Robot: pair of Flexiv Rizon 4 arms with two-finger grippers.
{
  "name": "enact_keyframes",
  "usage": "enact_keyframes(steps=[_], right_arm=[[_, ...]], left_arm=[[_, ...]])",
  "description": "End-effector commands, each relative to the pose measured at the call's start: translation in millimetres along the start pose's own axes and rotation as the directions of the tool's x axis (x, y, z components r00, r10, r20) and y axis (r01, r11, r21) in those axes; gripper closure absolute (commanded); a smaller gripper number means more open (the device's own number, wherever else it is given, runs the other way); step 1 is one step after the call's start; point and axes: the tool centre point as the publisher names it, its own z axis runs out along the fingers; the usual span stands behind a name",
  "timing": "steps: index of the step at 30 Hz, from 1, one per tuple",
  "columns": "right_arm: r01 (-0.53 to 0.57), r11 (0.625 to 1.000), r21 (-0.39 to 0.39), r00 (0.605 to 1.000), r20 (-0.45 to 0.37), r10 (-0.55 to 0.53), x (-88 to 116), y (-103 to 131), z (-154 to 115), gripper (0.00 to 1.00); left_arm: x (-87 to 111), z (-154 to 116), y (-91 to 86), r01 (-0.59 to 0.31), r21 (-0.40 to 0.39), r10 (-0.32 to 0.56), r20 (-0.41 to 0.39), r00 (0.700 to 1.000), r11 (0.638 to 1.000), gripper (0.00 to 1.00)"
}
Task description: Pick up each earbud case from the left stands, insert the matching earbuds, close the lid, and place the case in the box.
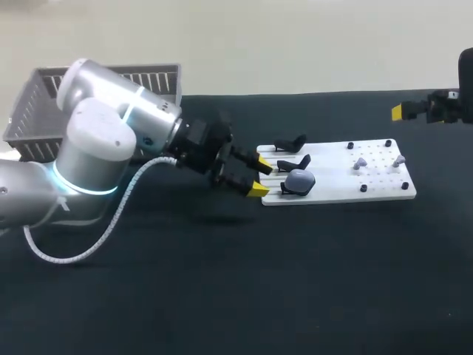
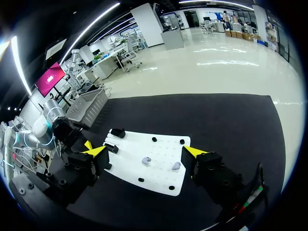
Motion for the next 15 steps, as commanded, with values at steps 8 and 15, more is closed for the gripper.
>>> enact_keyframes(steps=[8, 15], right_arm=[[0.000, 1.000, 0.000, 1.000, 0.000, 0.000, 0.3, 0.1, -0.4, 0.00], [0.000, 1.000, 0.000, 1.000, 0.000, 0.000, 0.3, 0.1, -0.4, 0.00]], left_arm=[[-0.3, 9.8, 12.3, -0.002, 0.025, 0.002, -0.005, 1.000, 1.000, 0.29], [-0.4, 16.3, 16.1, -0.004, 0.036, 0.004, -0.013, 1.000, 0.999, 0.30]])
